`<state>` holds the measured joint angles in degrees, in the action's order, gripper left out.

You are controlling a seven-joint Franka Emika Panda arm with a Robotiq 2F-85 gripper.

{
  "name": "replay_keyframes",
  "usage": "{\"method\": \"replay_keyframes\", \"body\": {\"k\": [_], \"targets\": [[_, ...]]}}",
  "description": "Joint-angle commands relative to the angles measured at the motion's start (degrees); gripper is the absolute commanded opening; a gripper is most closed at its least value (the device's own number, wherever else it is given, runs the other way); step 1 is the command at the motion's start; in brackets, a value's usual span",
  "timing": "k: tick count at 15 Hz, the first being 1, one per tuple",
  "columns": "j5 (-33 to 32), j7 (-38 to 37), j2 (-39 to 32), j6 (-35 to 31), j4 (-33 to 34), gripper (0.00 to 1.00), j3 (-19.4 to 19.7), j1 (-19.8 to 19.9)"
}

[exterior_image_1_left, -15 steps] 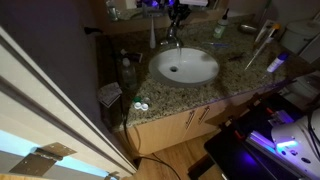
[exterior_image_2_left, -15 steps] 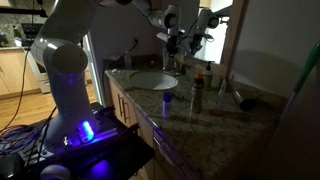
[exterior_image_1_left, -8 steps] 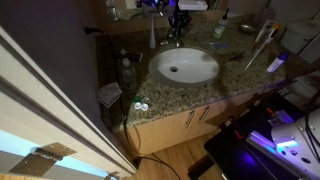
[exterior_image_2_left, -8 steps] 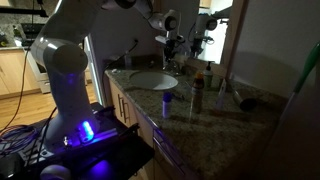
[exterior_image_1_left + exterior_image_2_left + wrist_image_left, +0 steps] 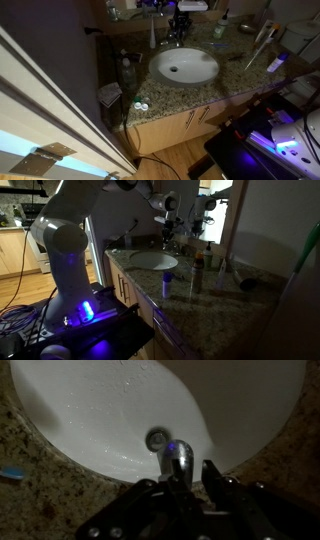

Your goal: Open the tap, wet the toothbrush, put it back and close the tap

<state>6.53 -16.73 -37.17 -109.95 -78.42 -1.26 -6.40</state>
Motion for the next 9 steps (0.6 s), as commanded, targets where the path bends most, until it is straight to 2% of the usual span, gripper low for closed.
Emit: {"method": "replay_keyframes", "body": {"k": [1, 4, 6, 7, 8, 9], "targets": [[-0.39, 1.17, -1.38, 0.45, 1.34, 0.6, -0.18, 0.0], [1.01, 1.1, -1.64, -3.15, 0.45, 0.81, -0.63, 0.31], [2.16, 2.81, -2.0, -10.3, -0.58, 0.95, -1.25, 0.71], [3.54, 4.4, -2.36, -14.32, -0.86, 0.99, -2.09, 1.25], [1.55, 1.42, -1.59, -8.7, -0.04, 0.84, -0.63, 0.11], [2.18, 2.17, -1.96, -11.31, -0.09, 0.9, -0.95, 0.21]]}}
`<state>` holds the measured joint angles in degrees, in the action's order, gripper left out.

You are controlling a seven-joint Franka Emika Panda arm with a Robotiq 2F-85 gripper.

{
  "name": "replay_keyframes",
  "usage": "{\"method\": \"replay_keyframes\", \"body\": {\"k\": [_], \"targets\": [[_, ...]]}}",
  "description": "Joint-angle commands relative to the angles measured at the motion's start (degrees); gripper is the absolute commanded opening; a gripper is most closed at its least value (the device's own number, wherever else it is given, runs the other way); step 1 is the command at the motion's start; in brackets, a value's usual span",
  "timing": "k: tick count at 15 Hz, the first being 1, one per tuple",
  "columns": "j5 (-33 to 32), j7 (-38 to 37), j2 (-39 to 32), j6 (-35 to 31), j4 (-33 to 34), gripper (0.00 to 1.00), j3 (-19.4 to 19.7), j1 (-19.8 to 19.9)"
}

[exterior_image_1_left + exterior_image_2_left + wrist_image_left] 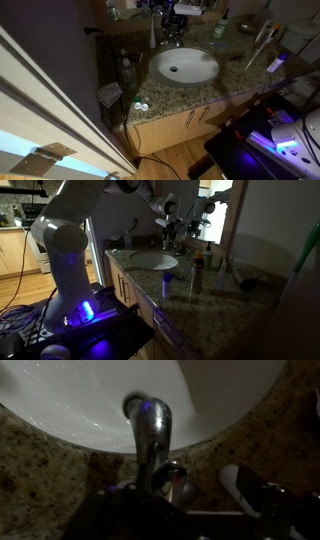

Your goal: Open the tap, wet the toothbrush, put it back and close the tap

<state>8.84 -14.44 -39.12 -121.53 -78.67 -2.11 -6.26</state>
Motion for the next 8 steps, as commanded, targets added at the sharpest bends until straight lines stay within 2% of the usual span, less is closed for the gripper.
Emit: {"method": "replay_keyframes", "body": {"k": [1, 3, 6, 7, 8], "targets": [[0.11, 0.18, -0.34, -0.85, 0.15, 0.98, -0.25, 0.09], [-0.01, 1.84, -0.68, -1.68, 0.26, 1.0, -0.61, 0.35], [-7.39, 3.04, -0.68, -1.42, 0.94, 1.0, 2.04, -1.51], [-9.64, 3.54, 8.97, 2.82, -6.06, 1.0, 2.29, -1.67], [-11.36, 4.7, 9.5, 3.61, -6.31, 1.0, 2.32, -1.55]]}}
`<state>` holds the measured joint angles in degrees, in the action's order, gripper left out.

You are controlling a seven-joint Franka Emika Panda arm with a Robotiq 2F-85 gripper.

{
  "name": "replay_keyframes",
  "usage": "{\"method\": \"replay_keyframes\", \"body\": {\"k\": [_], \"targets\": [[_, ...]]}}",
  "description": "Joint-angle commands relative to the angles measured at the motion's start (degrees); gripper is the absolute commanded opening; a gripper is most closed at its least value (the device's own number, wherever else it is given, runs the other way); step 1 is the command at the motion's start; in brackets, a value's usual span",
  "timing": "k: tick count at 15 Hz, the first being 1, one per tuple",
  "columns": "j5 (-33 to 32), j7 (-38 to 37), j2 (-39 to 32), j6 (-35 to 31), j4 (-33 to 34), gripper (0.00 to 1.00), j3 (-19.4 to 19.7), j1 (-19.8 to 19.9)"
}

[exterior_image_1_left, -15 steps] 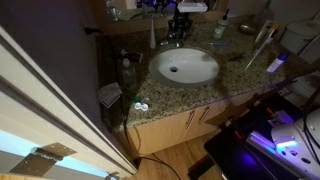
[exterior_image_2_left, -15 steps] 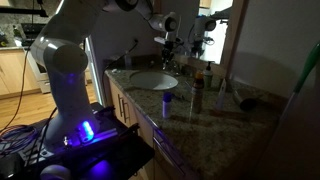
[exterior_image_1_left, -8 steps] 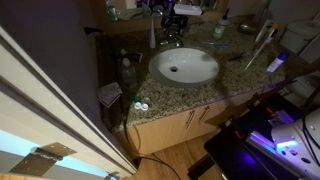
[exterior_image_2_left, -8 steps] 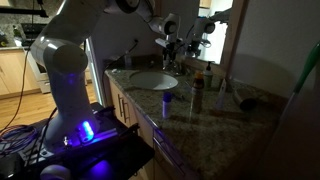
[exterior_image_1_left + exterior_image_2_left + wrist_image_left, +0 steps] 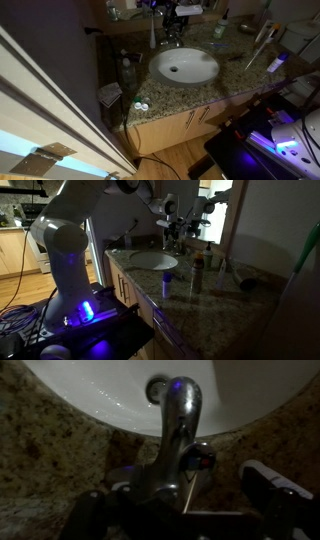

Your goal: Open the tap, wet the toothbrush, put it back and close the tap

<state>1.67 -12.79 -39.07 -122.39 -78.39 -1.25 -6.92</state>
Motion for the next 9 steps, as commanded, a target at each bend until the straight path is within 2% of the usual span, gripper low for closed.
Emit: {"method": "replay_keyframes", "body": {"k": [1, 5, 8, 9], "targets": [[-4.82, 5.26, 10.98, 6.94, -6.49, 1.0, 0.7, -0.25], [-0.37, 16.74, 21.43, 10.58, -9.18, 1.0, -2.48, 2.94], [-0.92, 16.08, 29.54, 17.16, -9.79, 1.0, -1.47, 2.71], [-1.57, 14.6, 23.49, 14.99, -5.3, 1.0, -1.5, 2.06]]}}
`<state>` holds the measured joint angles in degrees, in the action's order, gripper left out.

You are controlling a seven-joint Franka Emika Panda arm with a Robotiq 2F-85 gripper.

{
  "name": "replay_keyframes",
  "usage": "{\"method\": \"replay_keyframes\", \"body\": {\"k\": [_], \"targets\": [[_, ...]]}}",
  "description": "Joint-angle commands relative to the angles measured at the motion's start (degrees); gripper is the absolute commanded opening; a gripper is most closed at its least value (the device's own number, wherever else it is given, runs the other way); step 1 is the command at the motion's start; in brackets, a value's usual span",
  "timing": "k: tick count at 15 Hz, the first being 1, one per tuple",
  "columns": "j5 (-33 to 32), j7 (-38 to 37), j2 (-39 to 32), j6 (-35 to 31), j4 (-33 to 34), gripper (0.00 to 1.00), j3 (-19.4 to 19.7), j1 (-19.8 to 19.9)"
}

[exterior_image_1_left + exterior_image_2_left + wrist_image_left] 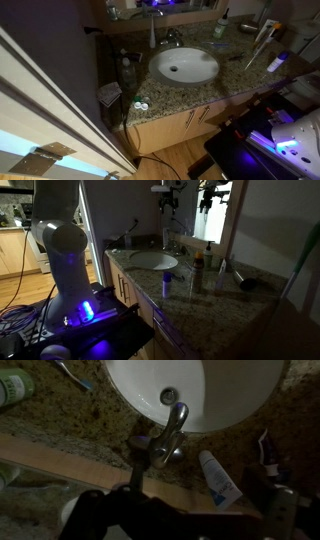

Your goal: Open the tap, wet the toothbrush, put it back and close the tap

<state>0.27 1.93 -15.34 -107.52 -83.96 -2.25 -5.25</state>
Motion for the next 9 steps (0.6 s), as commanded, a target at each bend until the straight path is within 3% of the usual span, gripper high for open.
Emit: {"method": "replay_keyframes", "body": {"k": [1, 3, 6, 7, 9], "targets": [[-0.14, -0.11, 2.25, 1.7, -0.14, 1.0, -0.49, 0.55], [-0.11, -0.09, 5.35, 2.73, -1.54, 1.0, -0.5, 0.65], [-2.74, -9.9, 5.85, 4.25, -1.94, 1.0, -0.15, -0.3], [-1.45, -9.61, 0.36, 1.57, 1.39, 1.0, 1.21, 1.67], [1.15, -11.4, 2.0, 1.82, -0.45, 1.0, 2.71, 3.72]]}}
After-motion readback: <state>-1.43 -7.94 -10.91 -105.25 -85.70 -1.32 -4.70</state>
